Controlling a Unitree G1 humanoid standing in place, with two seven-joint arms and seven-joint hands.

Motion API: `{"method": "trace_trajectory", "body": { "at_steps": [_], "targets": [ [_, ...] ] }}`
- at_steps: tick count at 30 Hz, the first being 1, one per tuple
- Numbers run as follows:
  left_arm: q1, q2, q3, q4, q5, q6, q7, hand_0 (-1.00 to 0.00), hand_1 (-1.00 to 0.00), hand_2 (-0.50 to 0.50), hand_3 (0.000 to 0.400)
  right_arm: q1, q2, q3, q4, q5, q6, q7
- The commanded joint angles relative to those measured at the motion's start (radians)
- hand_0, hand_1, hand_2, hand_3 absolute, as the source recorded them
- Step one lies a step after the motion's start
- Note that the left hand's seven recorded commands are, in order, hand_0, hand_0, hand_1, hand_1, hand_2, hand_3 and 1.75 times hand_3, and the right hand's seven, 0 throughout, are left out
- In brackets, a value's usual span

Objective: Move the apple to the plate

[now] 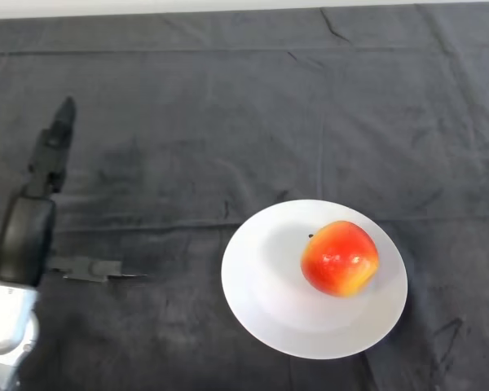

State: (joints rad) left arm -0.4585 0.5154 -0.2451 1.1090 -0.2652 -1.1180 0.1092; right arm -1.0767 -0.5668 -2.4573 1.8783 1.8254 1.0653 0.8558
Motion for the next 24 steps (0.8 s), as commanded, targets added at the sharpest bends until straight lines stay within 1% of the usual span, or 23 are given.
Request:
{"method": "trace_trajectory", "body": {
  "at_steps": [1, 5, 15, 21, 24],
  "targets": [
    [0.014, 0.058, 0.040, 0.041, -0.040, -0.028, -0.017, 0.00, 0.00, 0.00, 0.000, -0.006, -0.021, -0.0064, -0.007, 0.0000, 0.008, 0.0000],
    [0.017, 0.063, 0.094, 0.059, -0.103, -0.020, -0.051, 0.00, 0.00, 0.00, 0.000, -0.006, -0.021, -0.0064, -0.007, 0.0000, 0.008, 0.0001],
    [0.014, 0.048, 0.242, 0.088, -0.264, 0.026, -0.125, 0.00, 0.00, 0.00, 0.000, -0.006, -0.021, -0.0064, -0.007, 0.0000, 0.009, 0.0004],
    [0.019, 0.055, 0.329, 0.100, -0.350, 0.059, -0.175, 0.00, 0.00, 0.00, 0.000, -0.006, -0.021, -0.0064, -0.007, 0.0000, 0.009, 0.0006],
    [0.019, 0.060, 0.368, 0.109, -0.382, 0.074, -0.193, 0.00, 0.00, 0.00, 0.000, -0.006, -0.021, -0.0064, -0.007, -0.0001, 0.009, 0.0007]
  ]
}}
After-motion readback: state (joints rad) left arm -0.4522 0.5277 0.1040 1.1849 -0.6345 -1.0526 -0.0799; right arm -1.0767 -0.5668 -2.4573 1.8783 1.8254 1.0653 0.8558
